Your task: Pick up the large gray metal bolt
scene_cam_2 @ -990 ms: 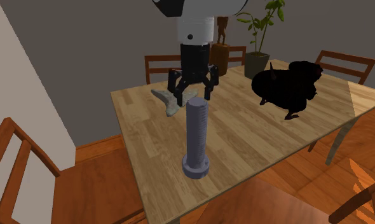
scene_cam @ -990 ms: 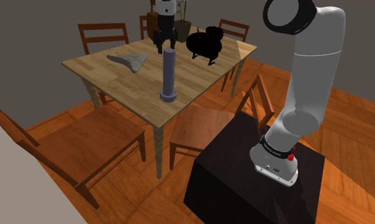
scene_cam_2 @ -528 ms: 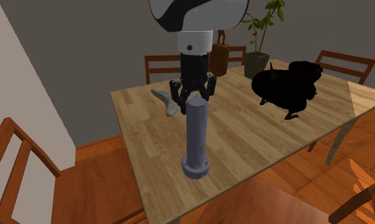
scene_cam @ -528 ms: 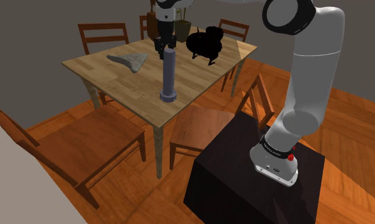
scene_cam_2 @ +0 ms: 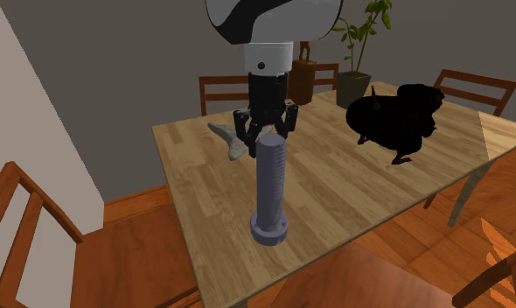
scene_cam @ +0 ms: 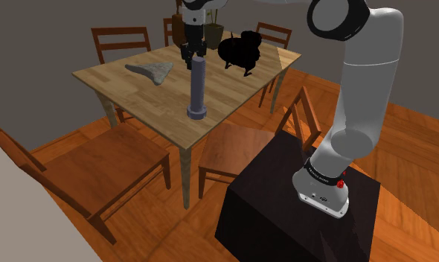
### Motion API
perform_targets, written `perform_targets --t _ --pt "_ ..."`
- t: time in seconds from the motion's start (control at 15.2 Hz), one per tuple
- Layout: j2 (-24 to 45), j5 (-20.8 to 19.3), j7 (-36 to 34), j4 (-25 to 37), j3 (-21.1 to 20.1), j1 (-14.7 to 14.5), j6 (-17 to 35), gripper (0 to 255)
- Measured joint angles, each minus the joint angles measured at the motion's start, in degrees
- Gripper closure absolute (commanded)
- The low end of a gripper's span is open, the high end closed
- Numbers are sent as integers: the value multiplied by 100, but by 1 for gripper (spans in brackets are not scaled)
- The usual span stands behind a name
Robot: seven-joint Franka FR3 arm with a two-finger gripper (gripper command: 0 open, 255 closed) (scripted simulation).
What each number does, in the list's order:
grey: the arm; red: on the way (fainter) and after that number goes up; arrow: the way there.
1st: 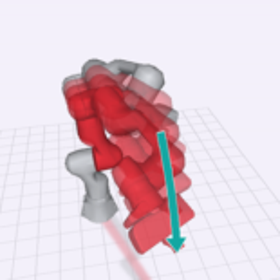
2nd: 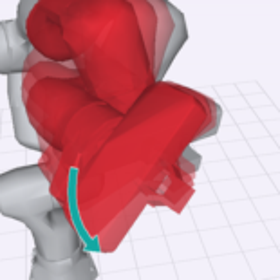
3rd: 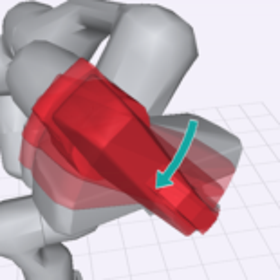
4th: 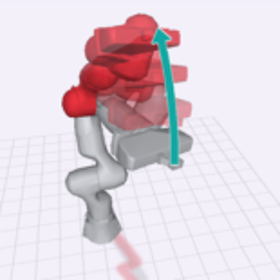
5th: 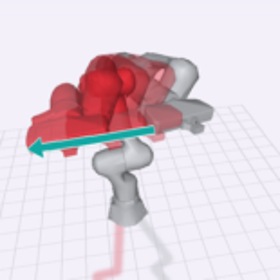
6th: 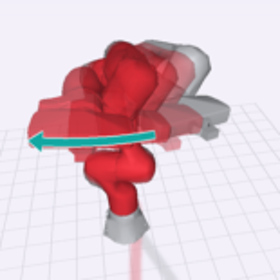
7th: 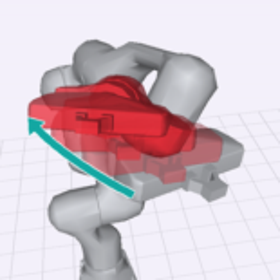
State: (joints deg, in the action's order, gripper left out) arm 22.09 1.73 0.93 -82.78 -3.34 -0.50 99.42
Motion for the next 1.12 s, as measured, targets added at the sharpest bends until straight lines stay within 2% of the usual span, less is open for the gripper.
perform_targets --t 0.33,1.12 --pt "-9 3 1 209 -1 4 -230 255" --pt "109 -6 -54 1280 -9 -15 -1180 255"
